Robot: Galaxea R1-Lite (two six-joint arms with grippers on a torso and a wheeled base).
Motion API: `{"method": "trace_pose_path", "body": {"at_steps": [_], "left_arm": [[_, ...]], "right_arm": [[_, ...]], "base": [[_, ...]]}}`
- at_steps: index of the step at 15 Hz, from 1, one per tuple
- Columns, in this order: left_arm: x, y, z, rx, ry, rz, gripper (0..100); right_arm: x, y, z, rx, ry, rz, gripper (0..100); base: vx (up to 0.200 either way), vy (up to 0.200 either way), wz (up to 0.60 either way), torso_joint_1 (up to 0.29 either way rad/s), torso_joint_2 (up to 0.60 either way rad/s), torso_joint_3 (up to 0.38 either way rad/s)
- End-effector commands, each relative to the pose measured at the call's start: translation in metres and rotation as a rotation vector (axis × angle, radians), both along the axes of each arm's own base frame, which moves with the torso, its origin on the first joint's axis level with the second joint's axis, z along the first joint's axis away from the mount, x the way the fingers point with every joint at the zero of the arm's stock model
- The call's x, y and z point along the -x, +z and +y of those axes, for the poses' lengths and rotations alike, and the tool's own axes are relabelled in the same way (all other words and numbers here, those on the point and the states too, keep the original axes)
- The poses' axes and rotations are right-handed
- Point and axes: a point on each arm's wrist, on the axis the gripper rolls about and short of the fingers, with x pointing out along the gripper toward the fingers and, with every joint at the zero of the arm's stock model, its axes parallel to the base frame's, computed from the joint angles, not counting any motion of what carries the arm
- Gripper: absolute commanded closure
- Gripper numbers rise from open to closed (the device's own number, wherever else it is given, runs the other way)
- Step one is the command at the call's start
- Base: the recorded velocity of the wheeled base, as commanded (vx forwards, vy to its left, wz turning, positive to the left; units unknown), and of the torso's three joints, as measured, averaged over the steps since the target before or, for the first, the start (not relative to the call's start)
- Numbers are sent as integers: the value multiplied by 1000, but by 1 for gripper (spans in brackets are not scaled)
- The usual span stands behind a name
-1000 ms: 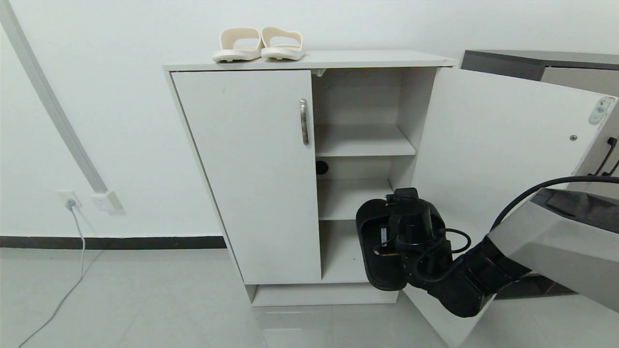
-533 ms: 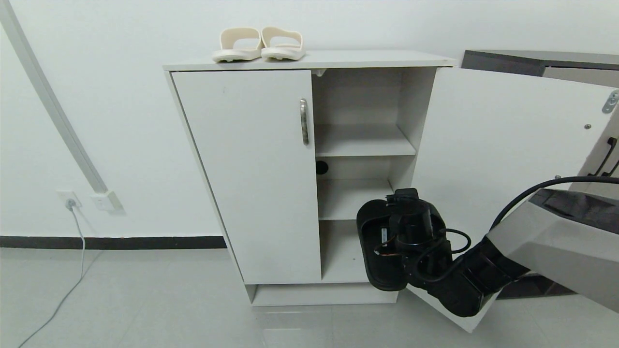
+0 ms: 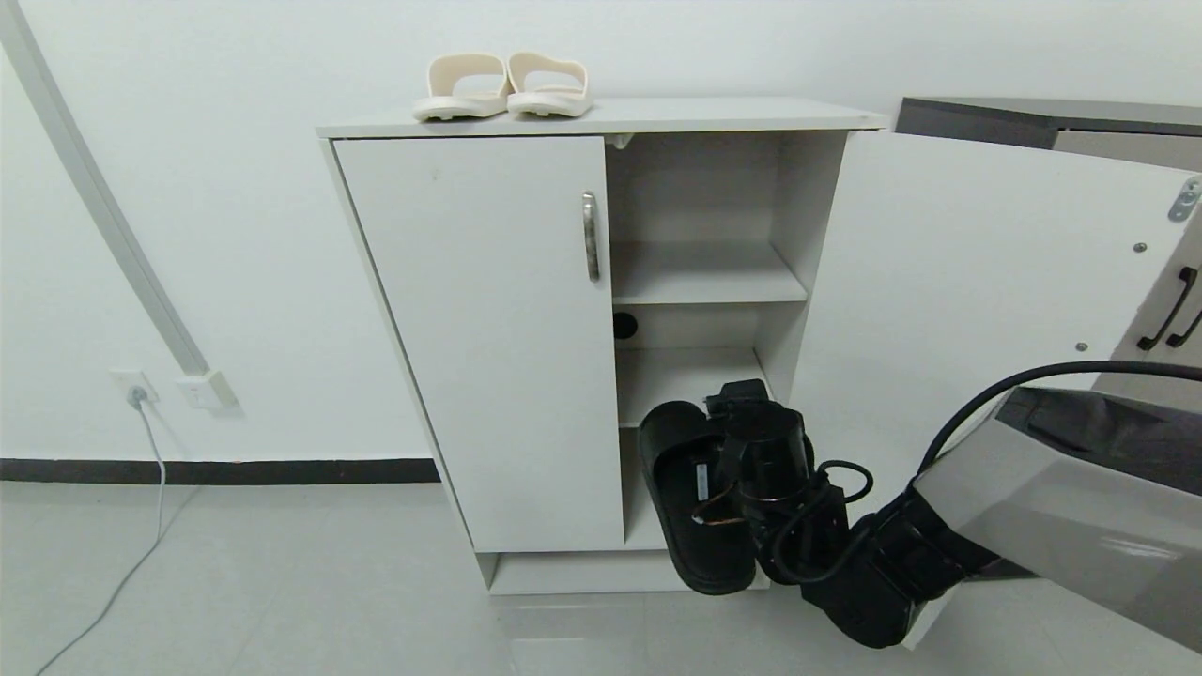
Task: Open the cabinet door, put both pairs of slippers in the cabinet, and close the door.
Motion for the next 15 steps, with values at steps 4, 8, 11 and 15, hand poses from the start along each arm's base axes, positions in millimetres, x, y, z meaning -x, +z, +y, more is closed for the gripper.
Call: {"method": "trace_pose_path", "body": {"at_steps": [4, 8, 11, 15], "left_arm": [[0, 0, 0, 0, 0, 1, 100], [0, 0, 0, 0, 0, 1, 100], [0, 0, 0, 0, 0, 1, 100], [0, 0, 0, 0, 0, 1, 100]], "right_arm": [[-5, -24, 11, 16, 10, 31, 100], [-7, -30, 12, 24, 9, 39, 100], [-8, -32, 13, 24, 9, 39, 100], [-11, -30, 15, 12, 5, 31, 100]], "base": [[0, 0, 0, 0, 0, 0], [0, 0, 0, 1, -1, -25], [0, 0, 0, 1, 1, -163], [0, 0, 0, 2, 2, -196]]}}
